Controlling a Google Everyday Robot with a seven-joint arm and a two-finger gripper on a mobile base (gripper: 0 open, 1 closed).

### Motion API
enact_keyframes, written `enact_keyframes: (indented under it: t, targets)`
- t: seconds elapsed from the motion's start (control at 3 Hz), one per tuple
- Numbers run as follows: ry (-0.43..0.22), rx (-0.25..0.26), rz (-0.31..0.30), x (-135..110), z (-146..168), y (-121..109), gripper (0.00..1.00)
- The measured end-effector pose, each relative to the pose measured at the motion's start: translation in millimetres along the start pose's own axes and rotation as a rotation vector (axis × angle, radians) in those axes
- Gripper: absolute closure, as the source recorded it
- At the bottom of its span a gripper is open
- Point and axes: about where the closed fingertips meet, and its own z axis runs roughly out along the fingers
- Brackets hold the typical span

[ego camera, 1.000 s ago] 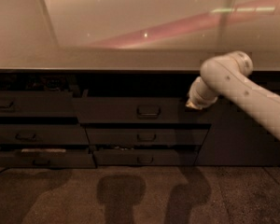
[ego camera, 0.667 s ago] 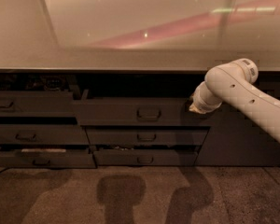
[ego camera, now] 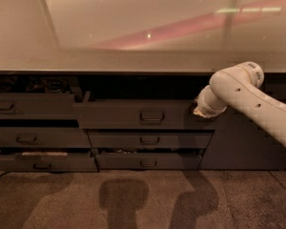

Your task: Open top drawer

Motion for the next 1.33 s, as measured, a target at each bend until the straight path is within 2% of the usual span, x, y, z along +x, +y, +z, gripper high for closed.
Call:
enact_keyframes:
  t: [1.33]
  targets:
    - [-0.011,-0.017,-0.013,2,-4,11,1.00]
